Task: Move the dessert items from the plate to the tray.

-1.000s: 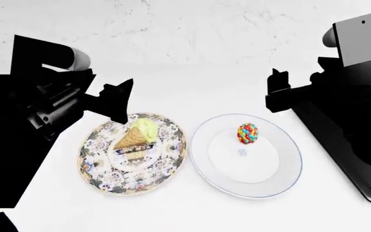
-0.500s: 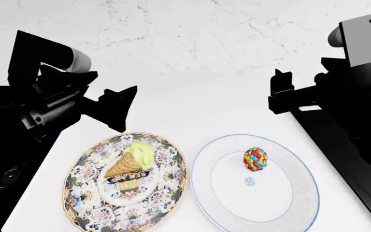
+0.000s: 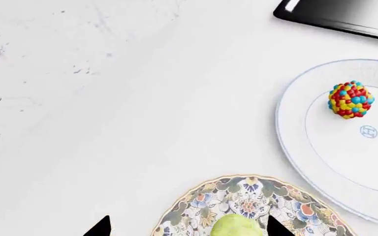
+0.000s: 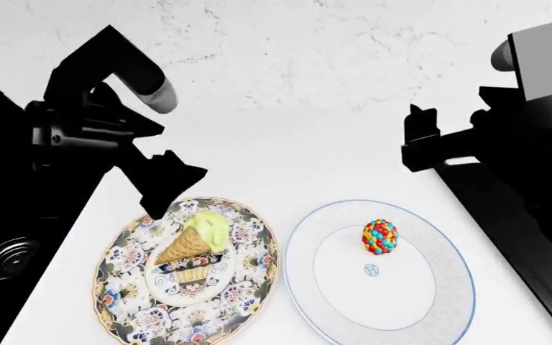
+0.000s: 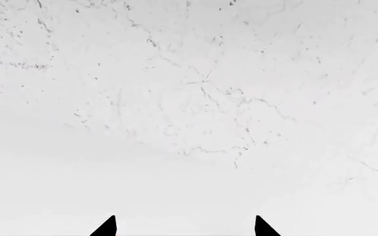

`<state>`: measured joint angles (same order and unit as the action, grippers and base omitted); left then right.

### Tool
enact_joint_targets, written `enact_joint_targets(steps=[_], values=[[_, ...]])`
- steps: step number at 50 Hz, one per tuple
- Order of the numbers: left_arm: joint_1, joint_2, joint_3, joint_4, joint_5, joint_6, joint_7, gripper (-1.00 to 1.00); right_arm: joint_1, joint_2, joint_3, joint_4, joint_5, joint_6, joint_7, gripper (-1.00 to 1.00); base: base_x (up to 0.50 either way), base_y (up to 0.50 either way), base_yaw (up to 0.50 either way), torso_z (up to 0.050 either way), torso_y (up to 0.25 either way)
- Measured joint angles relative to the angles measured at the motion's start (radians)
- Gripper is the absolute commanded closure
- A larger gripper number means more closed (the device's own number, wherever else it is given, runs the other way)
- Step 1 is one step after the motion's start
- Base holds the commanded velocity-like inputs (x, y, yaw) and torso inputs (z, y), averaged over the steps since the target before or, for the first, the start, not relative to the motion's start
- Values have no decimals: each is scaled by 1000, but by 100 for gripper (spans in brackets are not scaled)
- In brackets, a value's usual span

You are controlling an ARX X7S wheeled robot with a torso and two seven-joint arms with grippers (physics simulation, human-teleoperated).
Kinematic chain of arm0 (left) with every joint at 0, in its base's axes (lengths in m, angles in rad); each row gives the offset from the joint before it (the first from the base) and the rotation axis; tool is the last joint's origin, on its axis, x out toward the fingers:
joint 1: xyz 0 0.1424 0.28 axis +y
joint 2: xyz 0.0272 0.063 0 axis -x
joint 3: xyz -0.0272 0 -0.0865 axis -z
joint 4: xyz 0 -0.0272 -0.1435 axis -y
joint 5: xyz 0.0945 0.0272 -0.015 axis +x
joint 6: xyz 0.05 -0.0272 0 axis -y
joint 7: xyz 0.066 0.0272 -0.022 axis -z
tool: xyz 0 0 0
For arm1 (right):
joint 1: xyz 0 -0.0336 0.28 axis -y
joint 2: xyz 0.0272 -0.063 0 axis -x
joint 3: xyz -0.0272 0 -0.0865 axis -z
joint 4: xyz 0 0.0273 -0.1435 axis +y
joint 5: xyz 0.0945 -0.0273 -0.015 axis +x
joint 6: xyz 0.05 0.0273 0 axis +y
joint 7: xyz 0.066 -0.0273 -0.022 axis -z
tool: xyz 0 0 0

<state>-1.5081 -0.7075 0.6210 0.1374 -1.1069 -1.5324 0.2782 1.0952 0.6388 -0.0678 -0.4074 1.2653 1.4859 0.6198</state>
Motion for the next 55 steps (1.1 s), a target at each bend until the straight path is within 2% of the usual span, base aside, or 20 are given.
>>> enact_joint_targets(steps=[10, 20, 37, 55], values=[[-115, 2, 227, -69, 36, 3, 147, -100, -7, 17, -13, -2, 13, -21, 3, -100, 0, 0, 0, 0, 0], [-138, 19, 368, -121, 62, 36, 227, -100, -18, 33, -28, -4, 17, -44, 0, -100, 0, 0, 0, 0, 0], [-87, 56, 505, -199, 122, 121, 277, -100, -25, 54, -43, -2, 31, -67, 4, -100, 0, 0, 0, 0, 0], [-31, 78, 581, -206, 148, 176, 301, -100, -34, 69, -56, -1, 41, -92, 8, -100, 0, 0, 0, 0, 0]])
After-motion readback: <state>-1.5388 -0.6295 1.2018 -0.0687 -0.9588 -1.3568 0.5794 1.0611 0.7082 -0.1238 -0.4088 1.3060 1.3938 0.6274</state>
